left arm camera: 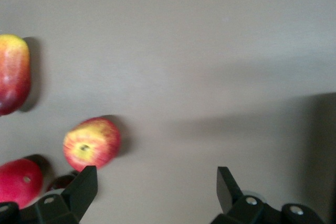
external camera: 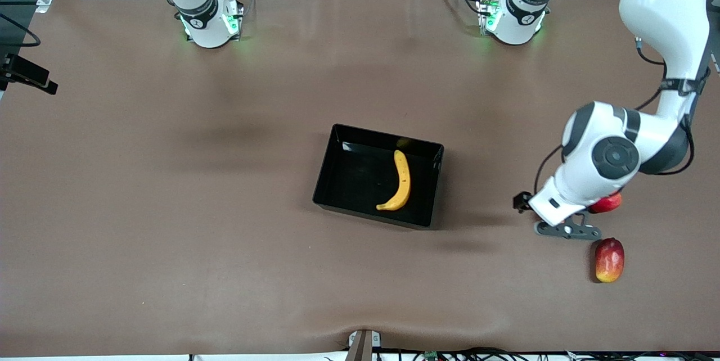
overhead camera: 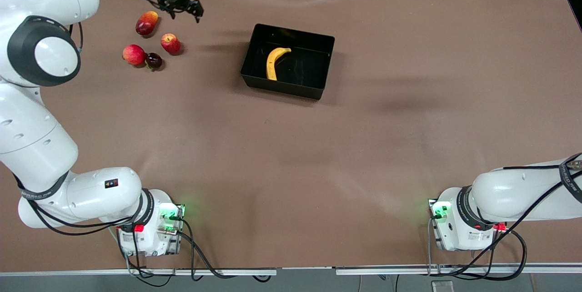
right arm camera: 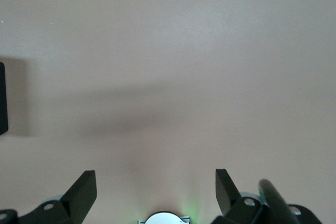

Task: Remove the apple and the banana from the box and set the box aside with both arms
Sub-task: 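Lower the apple beside the plum and open the left gripper, then move the left gripper into the box and grasp the yellow banana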

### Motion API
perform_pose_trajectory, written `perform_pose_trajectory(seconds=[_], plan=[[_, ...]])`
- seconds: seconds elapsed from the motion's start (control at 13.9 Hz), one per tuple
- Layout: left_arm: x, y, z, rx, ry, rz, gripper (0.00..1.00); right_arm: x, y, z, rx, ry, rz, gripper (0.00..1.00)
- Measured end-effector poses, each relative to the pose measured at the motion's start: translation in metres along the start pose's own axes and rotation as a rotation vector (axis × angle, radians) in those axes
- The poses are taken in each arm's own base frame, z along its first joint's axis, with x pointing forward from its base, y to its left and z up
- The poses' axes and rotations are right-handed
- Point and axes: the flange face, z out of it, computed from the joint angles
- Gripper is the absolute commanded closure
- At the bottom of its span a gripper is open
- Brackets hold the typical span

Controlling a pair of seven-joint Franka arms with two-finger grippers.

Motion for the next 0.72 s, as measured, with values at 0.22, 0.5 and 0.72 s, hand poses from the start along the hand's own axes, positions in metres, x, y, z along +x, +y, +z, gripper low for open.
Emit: perform_pose_trajectory(seconds=[0.22, 0.5, 0.72], plan=[[-0.02, 0.099, -0.031, -0.061, 0.007, -0.086, 0.0, 0.0, 0.0, 0.0, 0.0, 0.0, 0.0, 0.0], [-0.077, 0.245, -0.018, -0.068, -0.027, -0.092, 0.0, 0.0, 0.0, 0.0, 0.0, 0.0, 0.001, 0.0], [-0.102, 0.306, 0.025, -0.04, -0.036, -0.047, 0.0, 0.0, 0.0, 0.0, 0.0, -0.001, 0.001, 0.0]])
